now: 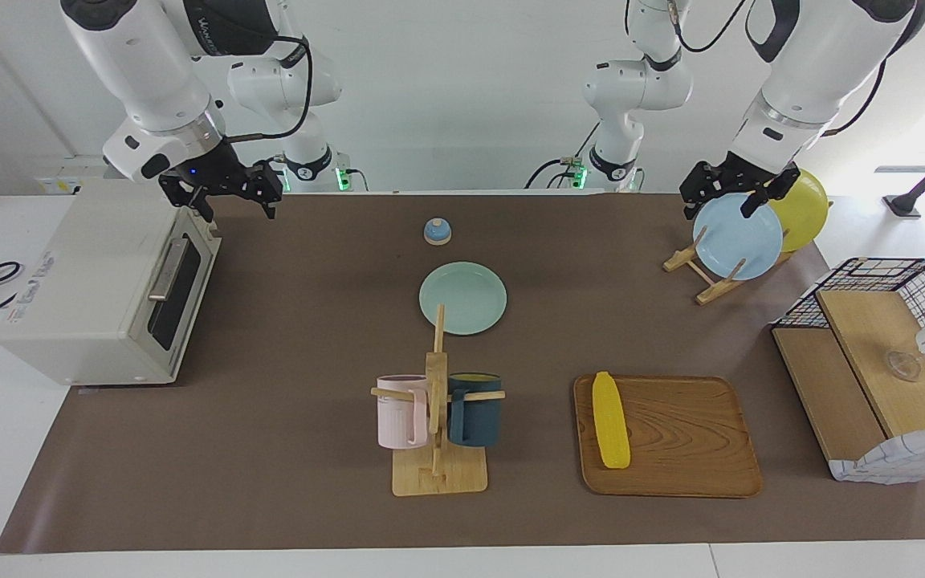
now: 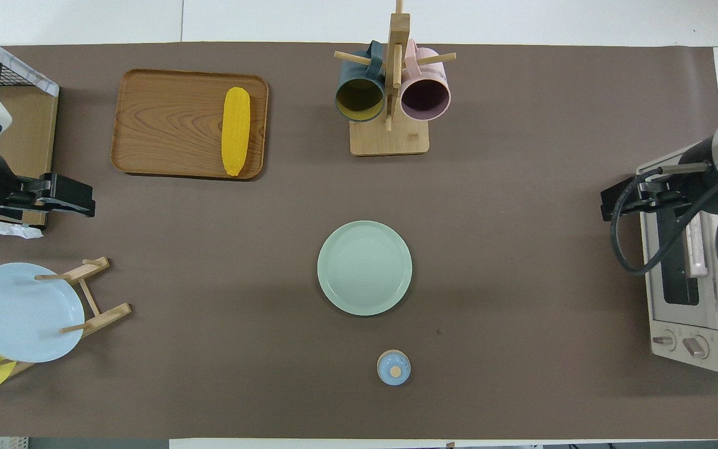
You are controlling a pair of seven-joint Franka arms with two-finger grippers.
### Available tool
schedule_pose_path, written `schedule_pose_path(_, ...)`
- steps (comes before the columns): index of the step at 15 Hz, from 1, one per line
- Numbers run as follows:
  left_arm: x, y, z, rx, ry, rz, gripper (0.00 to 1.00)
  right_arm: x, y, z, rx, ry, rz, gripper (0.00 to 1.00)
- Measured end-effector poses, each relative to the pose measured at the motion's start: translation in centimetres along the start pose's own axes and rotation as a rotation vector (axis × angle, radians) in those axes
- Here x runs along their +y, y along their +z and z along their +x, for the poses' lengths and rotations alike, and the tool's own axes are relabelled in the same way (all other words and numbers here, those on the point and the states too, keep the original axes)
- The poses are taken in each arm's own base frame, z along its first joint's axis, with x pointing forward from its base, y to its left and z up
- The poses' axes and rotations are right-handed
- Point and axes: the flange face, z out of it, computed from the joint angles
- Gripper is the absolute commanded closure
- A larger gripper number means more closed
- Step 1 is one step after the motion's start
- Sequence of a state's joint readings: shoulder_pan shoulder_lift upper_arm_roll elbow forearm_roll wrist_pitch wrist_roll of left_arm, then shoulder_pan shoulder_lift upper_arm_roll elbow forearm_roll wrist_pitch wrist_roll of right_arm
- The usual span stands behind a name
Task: Put corn in oven
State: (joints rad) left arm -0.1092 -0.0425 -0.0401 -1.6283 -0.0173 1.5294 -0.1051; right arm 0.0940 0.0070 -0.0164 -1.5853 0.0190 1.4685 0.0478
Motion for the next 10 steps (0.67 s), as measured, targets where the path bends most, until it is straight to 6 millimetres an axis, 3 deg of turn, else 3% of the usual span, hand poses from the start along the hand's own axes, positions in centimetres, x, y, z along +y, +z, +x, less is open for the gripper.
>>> schedule_pose_path(3, 0.0, 0.0, 0.0, 0.000, 0.000, 0.000, 0.00, 0.3, 0.0, 0.0, 0.001, 0.006, 0.001, 0.00)
schedule_pose_path(4, 0.0, 0.0, 0.0, 0.000, 0.000, 0.000, 0.00, 0.5, 0.0, 0.0, 0.000, 0.009, 0.001, 0.22)
schedule_pose_path(5, 0.0, 0.0, 0.0, 0.000, 0.000, 0.000, 0.00, 0.7, 0.2, 0.0, 0.000, 0.007, 0.002, 0.67)
schedule_pose_path(6, -0.1, 0.0, 0.0, 0.001, -0.002, 0.000, 0.00, 1.0, 0.4, 0.0, 0.002, -0.002, 0.002, 0.92)
schedule_pose_path(7, -0.3, 0.0, 0.1, 0.004, -0.006, -0.001, 0.00, 1.5, 0.8, -0.1, 0.004, -0.012, 0.004, 1.00)
schedule_pose_path(10, -0.7, -0.3, 0.4, 0.031, -0.015, -0.004, 0.00, 4.0, 2.7, -0.8, -0.010, -0.037, 0.005, 1.00)
